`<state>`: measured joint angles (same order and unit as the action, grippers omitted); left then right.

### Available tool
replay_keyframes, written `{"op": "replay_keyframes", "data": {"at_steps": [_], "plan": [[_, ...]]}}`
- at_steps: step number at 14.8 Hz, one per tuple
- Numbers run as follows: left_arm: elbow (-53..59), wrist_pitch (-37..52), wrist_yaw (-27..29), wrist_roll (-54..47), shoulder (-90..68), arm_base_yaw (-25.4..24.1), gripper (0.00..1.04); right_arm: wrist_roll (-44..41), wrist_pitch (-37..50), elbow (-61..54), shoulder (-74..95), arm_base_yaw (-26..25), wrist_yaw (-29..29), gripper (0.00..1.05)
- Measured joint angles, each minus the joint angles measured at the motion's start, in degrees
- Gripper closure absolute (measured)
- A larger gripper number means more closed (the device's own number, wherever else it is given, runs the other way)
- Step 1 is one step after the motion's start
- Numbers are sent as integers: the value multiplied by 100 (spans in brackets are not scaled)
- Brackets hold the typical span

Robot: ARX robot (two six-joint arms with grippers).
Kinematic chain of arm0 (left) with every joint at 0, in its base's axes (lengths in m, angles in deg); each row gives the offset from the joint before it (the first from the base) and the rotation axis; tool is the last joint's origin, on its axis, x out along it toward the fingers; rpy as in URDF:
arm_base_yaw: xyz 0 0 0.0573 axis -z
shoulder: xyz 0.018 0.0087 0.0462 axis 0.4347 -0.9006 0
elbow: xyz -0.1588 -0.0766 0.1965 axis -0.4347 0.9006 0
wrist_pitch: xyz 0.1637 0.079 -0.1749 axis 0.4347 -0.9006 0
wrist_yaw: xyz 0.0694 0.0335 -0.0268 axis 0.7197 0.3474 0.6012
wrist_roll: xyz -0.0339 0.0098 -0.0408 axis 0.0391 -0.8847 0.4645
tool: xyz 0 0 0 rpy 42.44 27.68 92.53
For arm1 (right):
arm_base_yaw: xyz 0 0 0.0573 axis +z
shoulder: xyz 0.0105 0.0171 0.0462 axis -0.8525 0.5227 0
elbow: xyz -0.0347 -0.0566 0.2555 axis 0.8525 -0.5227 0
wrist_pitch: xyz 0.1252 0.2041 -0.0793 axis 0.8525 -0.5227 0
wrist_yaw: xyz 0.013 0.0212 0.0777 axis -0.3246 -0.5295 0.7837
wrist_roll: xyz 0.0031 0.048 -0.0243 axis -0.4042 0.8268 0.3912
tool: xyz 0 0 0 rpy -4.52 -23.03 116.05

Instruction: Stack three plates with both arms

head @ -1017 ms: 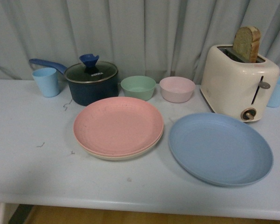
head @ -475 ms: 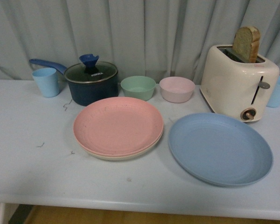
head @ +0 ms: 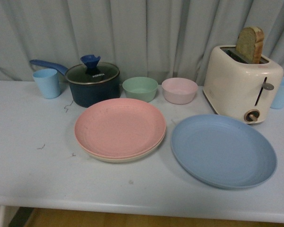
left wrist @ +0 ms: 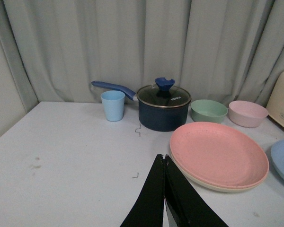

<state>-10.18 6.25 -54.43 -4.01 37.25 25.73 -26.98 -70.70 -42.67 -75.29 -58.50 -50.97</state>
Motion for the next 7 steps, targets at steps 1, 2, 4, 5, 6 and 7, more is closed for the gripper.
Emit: {"op": "replay_keyframes", "data": {"at_steps": [1, 2, 4, 5, 6, 7], "plan": [[0, -81, 0, 0, 92, 0, 103, 0, 2, 0, 0, 0, 0, 6], [-11, -678, 2, 0, 459, 0, 103, 0, 2, 0, 0, 0, 0, 6], [-17, -992, -9, 0, 1060, 0, 103, 0, -2, 0, 0, 0, -2, 6], [-7, -1102, -2, 0, 1062, 0, 103, 2, 7, 0, 0, 0, -2, 6], [-2, -1128, 0, 0, 1051, 0, 103, 0, 2, 0, 0, 0, -2, 6], [-2, -1106, -2, 0, 1064, 0, 103, 0, 2, 0, 0, 0, -2, 6]]}}
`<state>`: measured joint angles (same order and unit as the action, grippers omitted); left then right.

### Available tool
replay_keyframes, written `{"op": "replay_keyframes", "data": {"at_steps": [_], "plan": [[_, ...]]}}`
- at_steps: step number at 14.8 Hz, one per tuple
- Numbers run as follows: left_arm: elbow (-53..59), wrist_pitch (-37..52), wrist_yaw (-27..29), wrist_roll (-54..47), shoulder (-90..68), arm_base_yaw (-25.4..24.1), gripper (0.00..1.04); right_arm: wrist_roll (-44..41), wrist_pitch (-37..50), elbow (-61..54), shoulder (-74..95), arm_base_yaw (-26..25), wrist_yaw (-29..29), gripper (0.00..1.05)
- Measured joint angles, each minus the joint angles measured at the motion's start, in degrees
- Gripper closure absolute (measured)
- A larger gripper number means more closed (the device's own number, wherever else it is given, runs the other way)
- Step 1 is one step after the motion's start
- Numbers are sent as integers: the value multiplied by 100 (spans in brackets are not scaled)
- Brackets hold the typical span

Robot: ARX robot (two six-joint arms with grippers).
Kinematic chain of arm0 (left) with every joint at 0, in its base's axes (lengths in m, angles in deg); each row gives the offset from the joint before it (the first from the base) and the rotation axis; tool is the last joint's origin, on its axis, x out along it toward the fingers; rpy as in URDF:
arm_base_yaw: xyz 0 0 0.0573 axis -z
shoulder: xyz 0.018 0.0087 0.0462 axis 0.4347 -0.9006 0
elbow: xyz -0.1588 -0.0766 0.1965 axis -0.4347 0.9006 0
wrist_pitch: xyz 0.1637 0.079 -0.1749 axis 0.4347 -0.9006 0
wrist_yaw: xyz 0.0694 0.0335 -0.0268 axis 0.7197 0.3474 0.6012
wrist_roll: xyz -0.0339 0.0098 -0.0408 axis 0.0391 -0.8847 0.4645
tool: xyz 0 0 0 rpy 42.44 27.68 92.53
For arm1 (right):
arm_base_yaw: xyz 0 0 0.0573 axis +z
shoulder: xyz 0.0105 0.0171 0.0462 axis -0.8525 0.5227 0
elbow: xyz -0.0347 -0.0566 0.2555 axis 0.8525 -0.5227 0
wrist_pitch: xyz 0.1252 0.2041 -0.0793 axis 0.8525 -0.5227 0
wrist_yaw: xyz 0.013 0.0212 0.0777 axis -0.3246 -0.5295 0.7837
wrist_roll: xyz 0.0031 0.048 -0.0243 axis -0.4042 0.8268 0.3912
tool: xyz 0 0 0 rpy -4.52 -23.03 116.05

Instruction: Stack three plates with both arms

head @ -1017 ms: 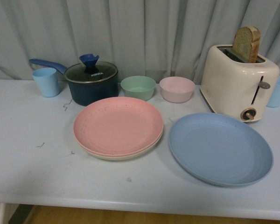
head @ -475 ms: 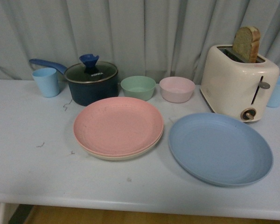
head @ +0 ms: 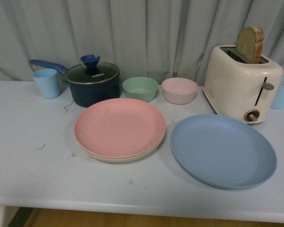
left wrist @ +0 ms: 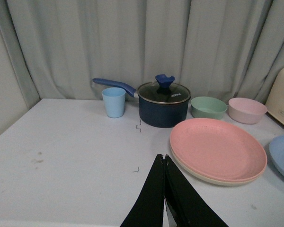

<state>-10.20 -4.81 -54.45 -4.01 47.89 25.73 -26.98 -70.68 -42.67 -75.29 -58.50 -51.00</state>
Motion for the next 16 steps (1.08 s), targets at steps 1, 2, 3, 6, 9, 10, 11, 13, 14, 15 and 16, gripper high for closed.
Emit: {"op": "replay_keyframes", "data": {"at_steps": [1, 2, 3, 6, 9, 10, 11, 13, 14, 15, 16], "plan": [[0, 0, 0, 4, 0, 0, 102, 0, 2, 0, 0, 0, 0, 6], [0, 0, 0, 2, 0, 0, 94, 0, 0, 0, 0, 0, 0, 6], [0, 0, 0, 0, 0, 0, 83, 0, 0, 0, 0, 0, 0, 6], [0, -2, 0, 0, 0, 0, 40, 334, 1036, -7, 455, -603, 1248, 6], [0, 0, 4, 0, 0, 0, 9, 1115, 3543, 11, 2868, -2227, 3097, 6], [0, -2, 0, -4, 0, 0, 5, 1276, 4513, 142, 4002, -2531, 3084, 6], [0, 0, 0, -2, 0, 0, 7, 1368, 5372, 452, 4946, -2588, 2684, 6], [0, 0, 0, -2, 0, 0, 7, 1421, 5980, 1554, 6861, -2203, 1460, 6], [0, 0, 2, -2, 0, 0, 7, 1434, 5460, 2149, 7722, -1897, 745, 6], [0, 0, 0, 0, 0, 0, 7, 1519, 4937, 2699, 8485, -1554, 122, 6], [0, 0, 0, -2, 0, 0, 7, 1676, 4317, 3333, 9114, -1224, -328, 6]]}}
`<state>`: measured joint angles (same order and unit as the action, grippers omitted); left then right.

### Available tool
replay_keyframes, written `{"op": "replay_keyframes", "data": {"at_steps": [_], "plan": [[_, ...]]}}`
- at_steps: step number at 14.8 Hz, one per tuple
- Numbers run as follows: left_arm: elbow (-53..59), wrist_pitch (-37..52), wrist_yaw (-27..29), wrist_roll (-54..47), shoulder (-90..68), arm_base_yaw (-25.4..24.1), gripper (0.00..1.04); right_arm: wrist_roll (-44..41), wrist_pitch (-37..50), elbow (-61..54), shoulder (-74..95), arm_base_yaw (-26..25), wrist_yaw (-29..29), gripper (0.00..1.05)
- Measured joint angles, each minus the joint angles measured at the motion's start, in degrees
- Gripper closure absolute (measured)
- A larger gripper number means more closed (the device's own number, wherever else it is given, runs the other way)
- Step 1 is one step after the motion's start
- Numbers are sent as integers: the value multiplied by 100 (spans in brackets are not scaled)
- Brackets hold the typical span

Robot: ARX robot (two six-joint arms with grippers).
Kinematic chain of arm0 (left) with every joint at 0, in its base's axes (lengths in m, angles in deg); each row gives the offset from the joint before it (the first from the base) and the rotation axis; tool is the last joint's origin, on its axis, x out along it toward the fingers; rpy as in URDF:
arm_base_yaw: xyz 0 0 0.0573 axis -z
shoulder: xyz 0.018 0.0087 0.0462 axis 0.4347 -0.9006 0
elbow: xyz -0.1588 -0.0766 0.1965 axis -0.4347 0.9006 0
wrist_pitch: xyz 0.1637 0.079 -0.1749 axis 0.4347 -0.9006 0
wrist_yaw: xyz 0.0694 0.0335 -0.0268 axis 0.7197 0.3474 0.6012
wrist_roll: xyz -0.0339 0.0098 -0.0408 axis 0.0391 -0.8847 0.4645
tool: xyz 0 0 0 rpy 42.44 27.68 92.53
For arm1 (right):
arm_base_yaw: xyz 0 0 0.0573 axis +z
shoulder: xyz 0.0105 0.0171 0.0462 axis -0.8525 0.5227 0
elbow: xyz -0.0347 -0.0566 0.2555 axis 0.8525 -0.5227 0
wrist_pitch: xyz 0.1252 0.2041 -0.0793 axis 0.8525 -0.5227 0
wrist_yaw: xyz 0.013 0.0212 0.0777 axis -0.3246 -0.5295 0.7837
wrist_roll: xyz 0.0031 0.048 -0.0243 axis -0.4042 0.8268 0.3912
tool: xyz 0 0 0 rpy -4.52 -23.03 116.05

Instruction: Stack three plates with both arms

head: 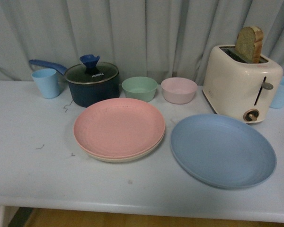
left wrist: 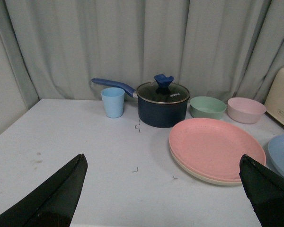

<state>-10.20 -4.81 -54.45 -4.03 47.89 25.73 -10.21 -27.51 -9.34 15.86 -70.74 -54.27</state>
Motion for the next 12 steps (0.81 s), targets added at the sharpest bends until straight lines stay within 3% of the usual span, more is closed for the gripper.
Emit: {"op": "replay_keyframes", "data": {"at_steps": [2, 7, 10, 12], "plan": [[0, 0, 0, 0, 0, 0, 7, 190, -1073, 1193, 881, 603, -472, 6], [0, 0, 0, 0, 0, 0, 7, 496, -3646, 3169, 2503, 1539, -590, 6], [0, 0, 2, 0, 0, 0, 7, 699, -4186, 3403, 2986, 1602, -573, 6], [0, 0, 0, 0, 0, 0, 7, 704, -3978, 3230, 3058, 1602, -562, 6]]}}
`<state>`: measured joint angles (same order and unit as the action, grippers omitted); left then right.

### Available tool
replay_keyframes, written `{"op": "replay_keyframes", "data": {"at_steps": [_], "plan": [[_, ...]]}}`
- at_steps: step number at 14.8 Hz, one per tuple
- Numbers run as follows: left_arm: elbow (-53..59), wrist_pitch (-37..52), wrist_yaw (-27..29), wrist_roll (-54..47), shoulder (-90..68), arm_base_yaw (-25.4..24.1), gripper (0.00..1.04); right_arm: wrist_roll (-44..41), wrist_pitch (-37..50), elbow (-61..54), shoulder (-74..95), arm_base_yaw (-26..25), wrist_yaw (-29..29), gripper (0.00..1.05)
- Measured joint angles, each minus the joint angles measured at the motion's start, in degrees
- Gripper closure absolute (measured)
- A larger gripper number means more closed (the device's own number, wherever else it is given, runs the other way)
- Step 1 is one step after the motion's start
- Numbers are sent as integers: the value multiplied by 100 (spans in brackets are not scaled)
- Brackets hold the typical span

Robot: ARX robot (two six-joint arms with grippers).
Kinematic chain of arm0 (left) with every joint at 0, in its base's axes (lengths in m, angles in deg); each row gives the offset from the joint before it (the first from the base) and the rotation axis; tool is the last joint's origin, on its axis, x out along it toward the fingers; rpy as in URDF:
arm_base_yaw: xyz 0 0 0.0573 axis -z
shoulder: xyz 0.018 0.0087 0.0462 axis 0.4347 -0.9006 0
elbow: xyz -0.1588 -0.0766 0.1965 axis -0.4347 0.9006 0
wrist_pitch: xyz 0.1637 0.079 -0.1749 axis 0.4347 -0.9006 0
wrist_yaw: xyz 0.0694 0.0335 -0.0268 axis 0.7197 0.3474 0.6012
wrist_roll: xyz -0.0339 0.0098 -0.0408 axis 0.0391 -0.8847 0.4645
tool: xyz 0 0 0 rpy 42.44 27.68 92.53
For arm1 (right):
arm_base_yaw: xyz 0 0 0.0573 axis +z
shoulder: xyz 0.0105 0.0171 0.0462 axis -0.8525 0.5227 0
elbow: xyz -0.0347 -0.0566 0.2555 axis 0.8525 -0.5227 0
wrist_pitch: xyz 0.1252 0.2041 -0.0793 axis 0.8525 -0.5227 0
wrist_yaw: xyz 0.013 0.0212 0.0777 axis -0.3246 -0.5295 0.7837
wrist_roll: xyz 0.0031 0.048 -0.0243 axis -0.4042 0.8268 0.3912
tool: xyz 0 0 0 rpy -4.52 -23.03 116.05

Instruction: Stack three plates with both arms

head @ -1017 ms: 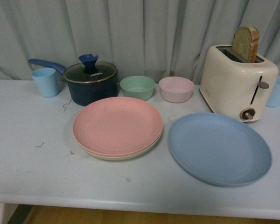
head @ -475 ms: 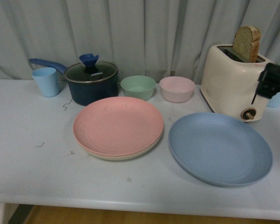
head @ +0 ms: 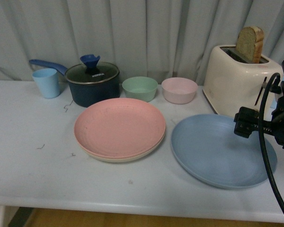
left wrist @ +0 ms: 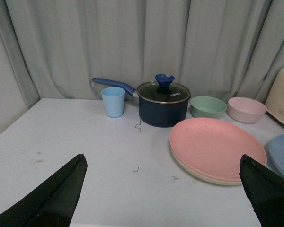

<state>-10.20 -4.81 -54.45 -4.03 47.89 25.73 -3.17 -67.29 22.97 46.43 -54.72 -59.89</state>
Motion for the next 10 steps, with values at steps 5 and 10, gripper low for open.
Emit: {"op": "replay_keyframes", "data": {"at_steps": [5, 10], "plan": [[0, 0, 0, 0, 0, 0, 7, -85, 238, -131, 372, -81, 63, 6], [0, 0, 0, 0, 0, 0, 7, -151, 424, -136, 378, -125, 133, 49]]}}
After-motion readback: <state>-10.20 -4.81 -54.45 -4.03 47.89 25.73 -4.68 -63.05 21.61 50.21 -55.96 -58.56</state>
